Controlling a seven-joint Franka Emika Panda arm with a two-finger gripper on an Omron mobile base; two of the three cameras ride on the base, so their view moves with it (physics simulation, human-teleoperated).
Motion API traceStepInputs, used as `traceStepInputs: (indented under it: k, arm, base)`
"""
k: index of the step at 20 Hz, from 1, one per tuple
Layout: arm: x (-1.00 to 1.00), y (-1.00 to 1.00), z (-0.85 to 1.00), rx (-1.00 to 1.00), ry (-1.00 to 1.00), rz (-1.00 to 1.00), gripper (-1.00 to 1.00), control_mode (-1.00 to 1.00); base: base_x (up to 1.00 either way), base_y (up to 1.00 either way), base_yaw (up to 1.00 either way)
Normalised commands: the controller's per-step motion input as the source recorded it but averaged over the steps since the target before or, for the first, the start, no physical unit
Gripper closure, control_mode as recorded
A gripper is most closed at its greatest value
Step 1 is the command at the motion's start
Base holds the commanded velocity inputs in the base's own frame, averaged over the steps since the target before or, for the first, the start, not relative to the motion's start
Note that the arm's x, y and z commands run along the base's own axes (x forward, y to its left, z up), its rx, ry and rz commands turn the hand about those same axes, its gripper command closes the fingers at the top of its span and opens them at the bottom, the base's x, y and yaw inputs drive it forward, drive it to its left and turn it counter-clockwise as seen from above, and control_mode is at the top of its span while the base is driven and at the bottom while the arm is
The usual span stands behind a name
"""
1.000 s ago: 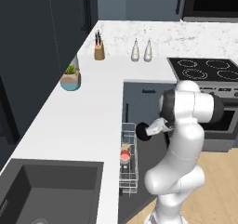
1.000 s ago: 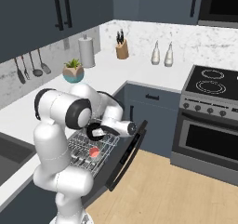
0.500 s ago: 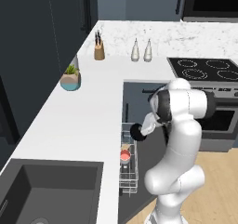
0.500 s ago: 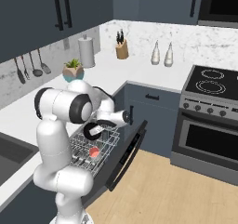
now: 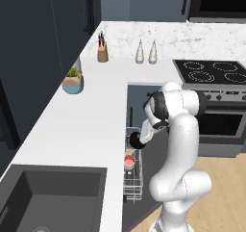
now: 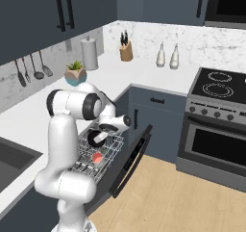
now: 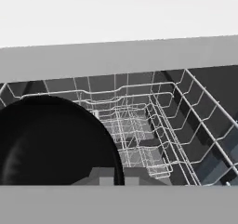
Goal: Pick up the cup and bowl from the counter, place them in the dishwasher, and close the dishwasher door.
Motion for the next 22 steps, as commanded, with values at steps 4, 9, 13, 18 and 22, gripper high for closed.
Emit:
traceStepInputs:
  k: [4,9,13,18,22]
  arm:
    - [0.59,0.00,-0.28,0.00,0.00,0.10,1.00,-1.00]
    - [0.78,0.03,-0.17,0.00,0.08,0.03,1.00,-1.00]
    - [0.55,0.03,-0.38,0.00,-0.02,0.02,1.00,-1.00]
    - [0.17,0.13,-0.56,0.00,-0.03,0.00,1.00,-1.00]
    - [0.00,0.11,-0.69,0.00,-0.04,0.00,1.00,-1.00]
  base:
    - [0.00,0.00,0.00]
    - [0.00,0.00,0.00]
    - [0.00,0.00,0.00]
    - [0.00,0.00,0.00]
    - [0.00,0.00,0.00]
